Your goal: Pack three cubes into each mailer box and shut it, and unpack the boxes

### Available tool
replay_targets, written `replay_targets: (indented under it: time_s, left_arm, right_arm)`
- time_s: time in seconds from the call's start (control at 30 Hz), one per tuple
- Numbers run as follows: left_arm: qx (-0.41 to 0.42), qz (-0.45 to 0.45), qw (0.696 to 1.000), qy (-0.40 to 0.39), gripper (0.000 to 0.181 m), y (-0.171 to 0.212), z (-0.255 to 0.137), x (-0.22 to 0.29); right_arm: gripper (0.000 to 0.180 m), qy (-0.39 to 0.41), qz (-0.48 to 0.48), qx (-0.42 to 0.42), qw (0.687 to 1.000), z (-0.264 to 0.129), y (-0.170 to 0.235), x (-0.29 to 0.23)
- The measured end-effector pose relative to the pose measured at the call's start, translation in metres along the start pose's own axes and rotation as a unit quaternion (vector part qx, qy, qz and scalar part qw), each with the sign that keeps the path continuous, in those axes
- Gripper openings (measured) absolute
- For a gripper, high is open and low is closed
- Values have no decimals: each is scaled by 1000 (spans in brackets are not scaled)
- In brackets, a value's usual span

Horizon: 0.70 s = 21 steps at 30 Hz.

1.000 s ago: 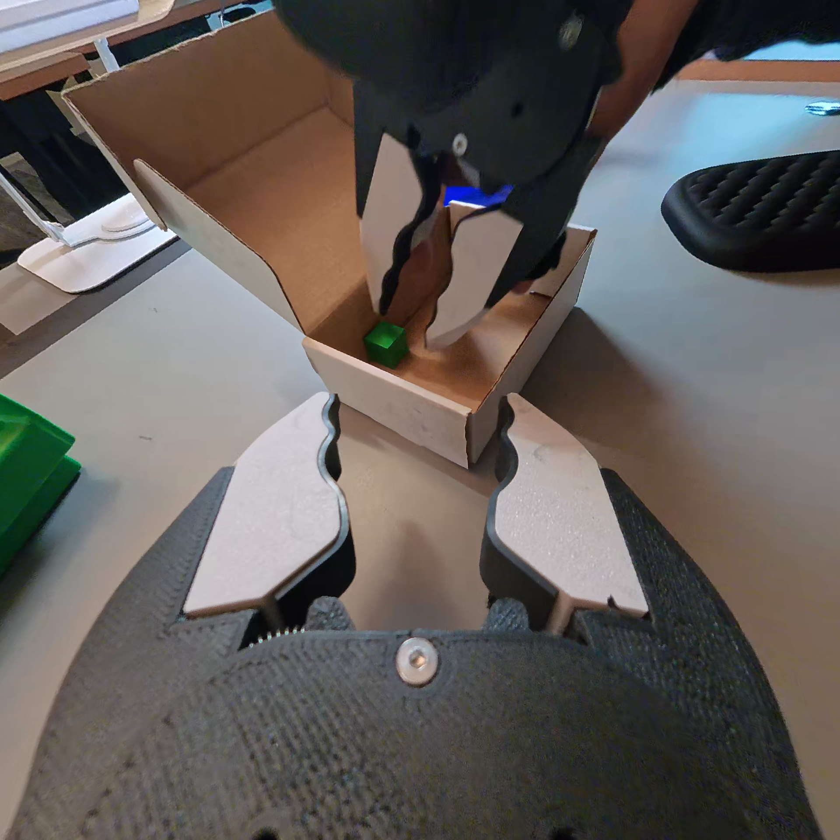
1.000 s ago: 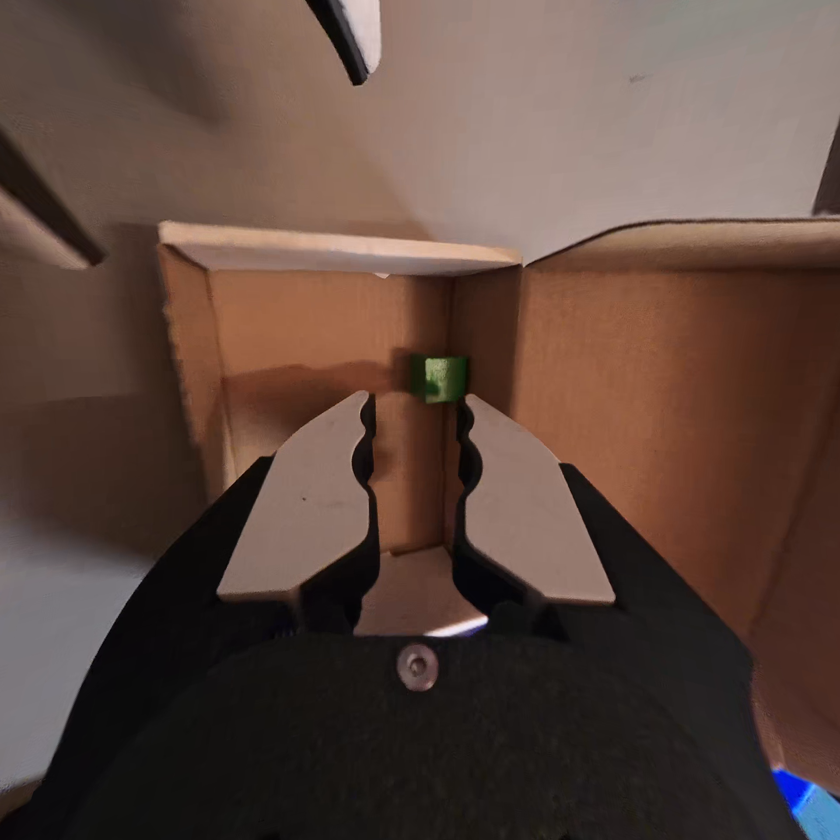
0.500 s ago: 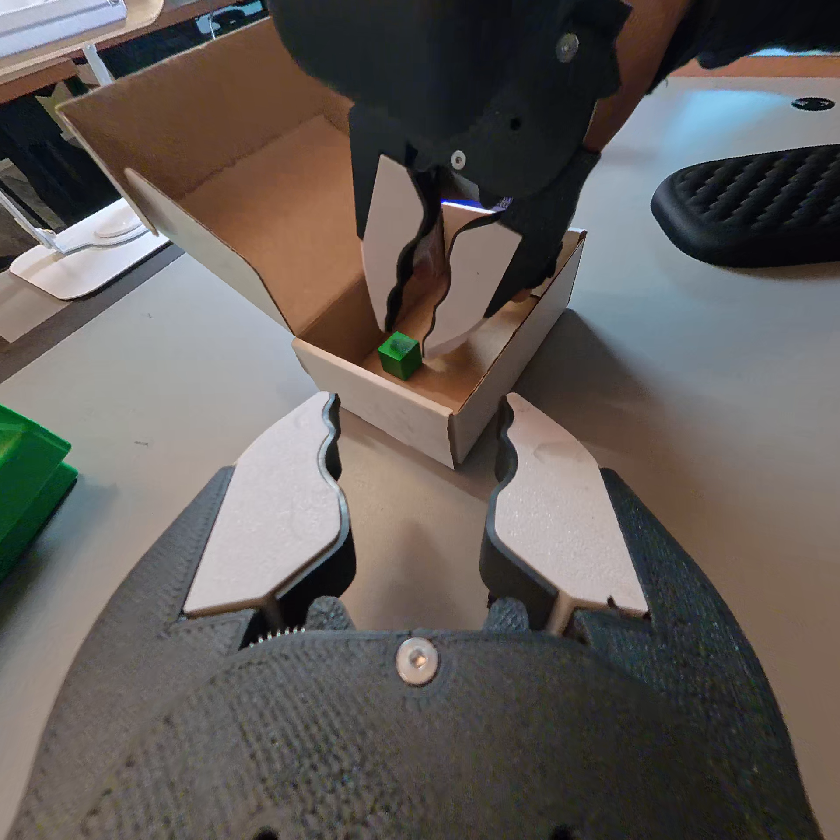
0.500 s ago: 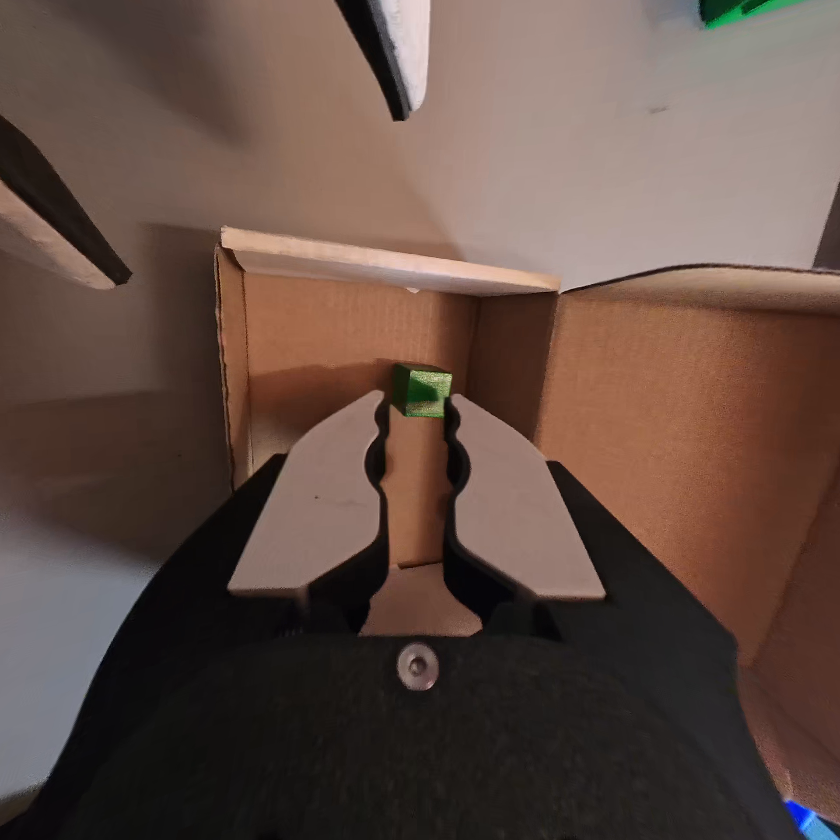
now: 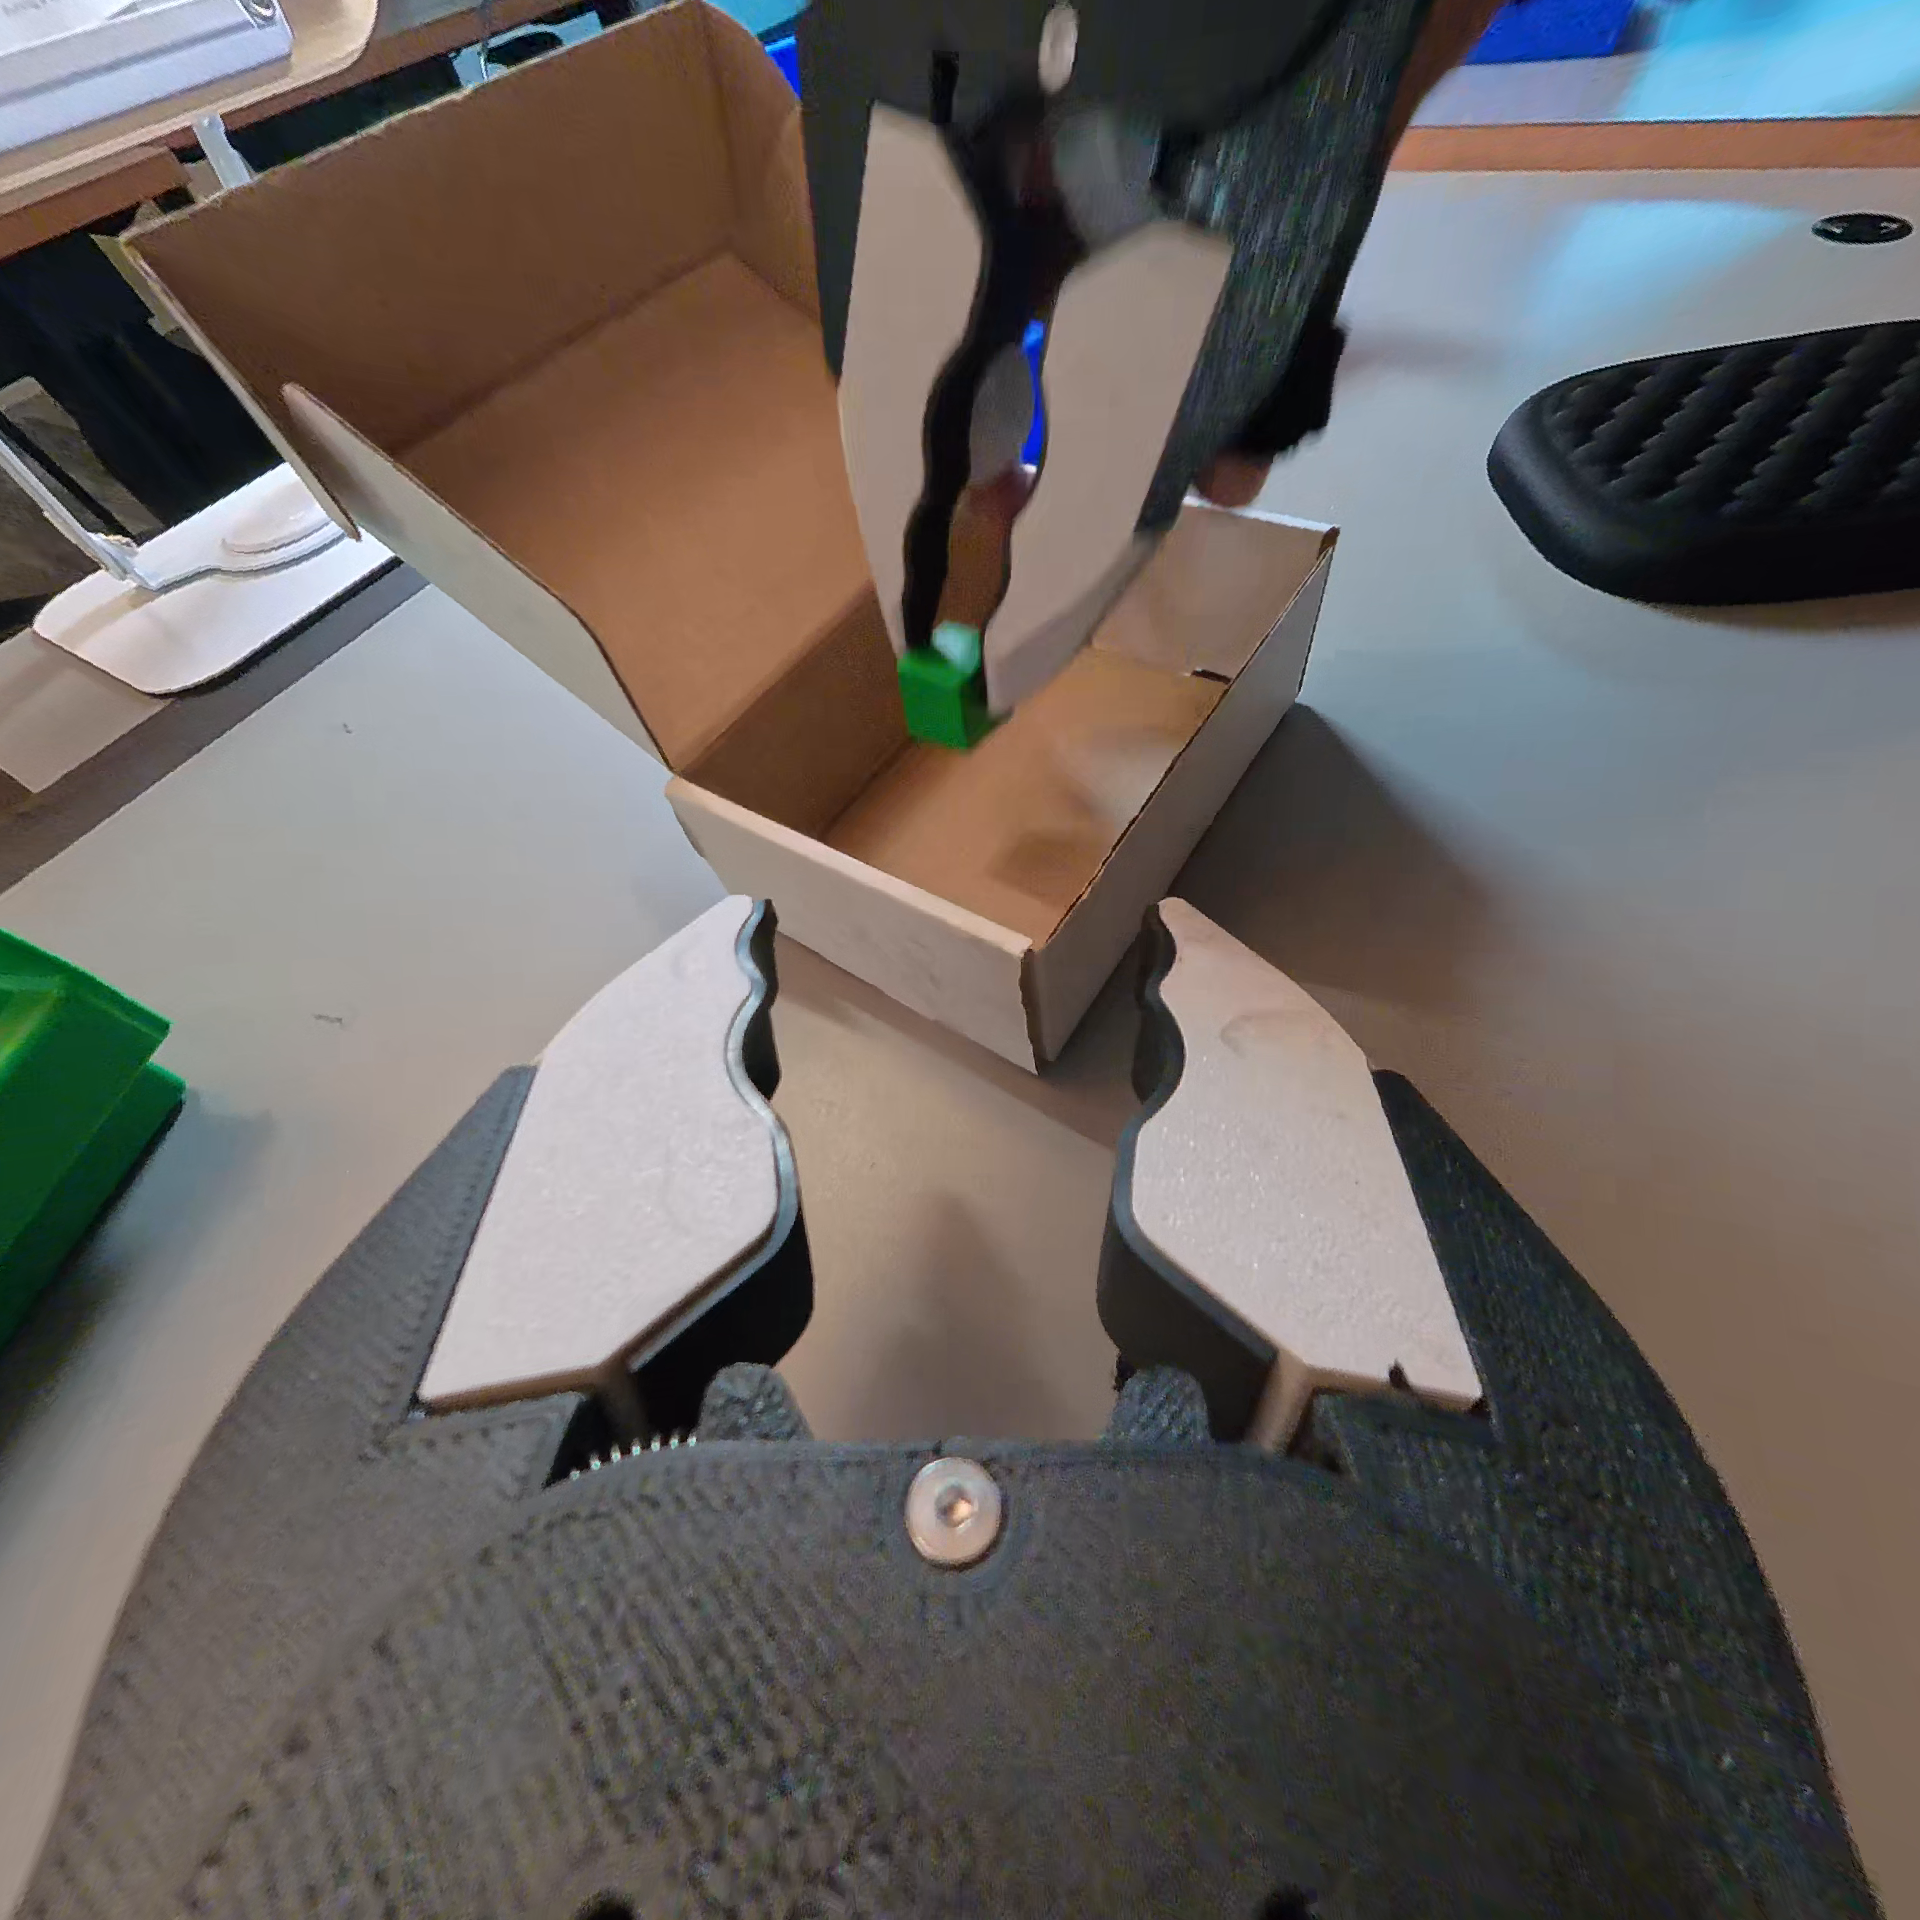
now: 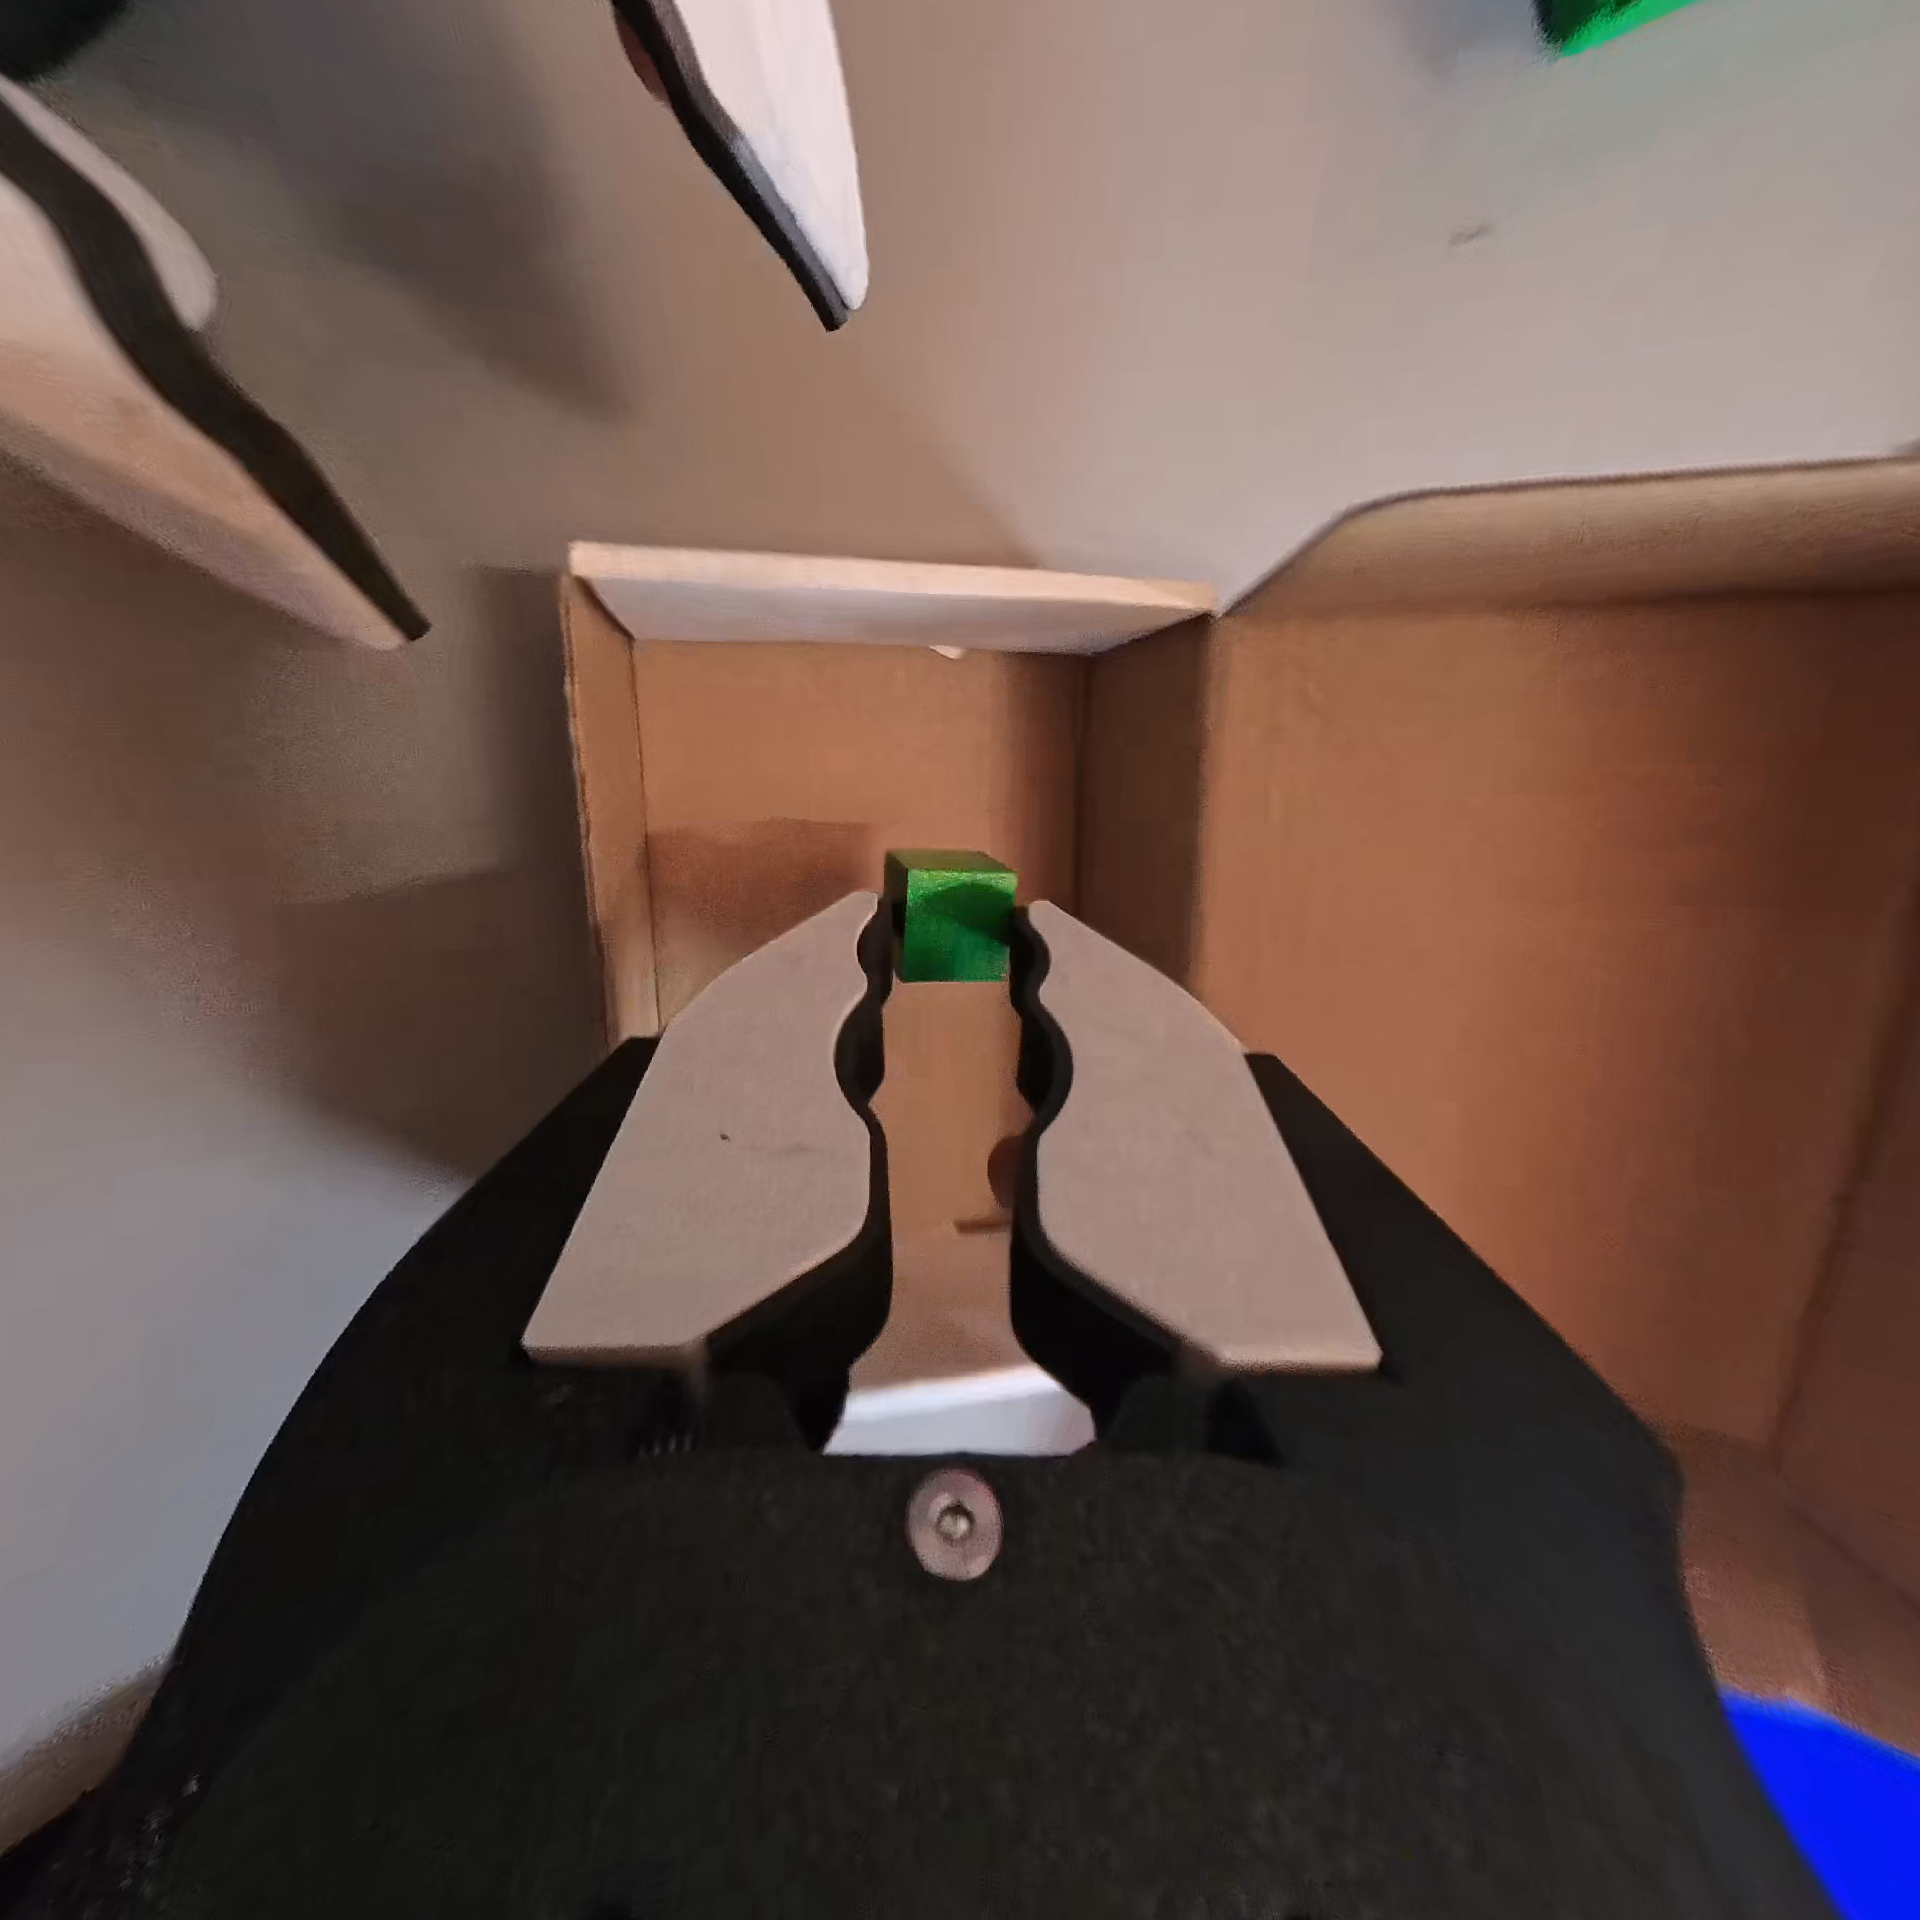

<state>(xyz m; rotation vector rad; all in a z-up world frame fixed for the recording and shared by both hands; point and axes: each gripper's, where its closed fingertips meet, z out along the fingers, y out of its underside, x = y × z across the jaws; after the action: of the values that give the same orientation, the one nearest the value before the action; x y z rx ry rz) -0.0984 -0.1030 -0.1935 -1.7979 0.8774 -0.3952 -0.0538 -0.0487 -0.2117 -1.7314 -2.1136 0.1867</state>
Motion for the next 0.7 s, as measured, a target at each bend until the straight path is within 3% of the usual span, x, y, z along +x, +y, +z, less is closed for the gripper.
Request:
replay_targets:
  time_s: [0.2, 0.37, 0.5, 0.7]
  left_arm:
    - [0, 2, 1000, 6, 66, -1, 1, 5]
    - [0, 11, 1000, 10, 66, -2, 3, 10]
    - [-6, 13, 1000, 10, 66, 0, 5, 11]
    - [-8, 6, 1000, 8, 65, 2, 6, 9]
  right_arm:
    - [21, 60, 5, 17, 998, -86, 26, 34]
    - [21, 139, 32, -50, 989, -140, 100, 97]
    - [21, 148, 82, -104, 980, -138, 176, 143]
    - [22, 109, 121, -199, 966, -84, 271, 171]
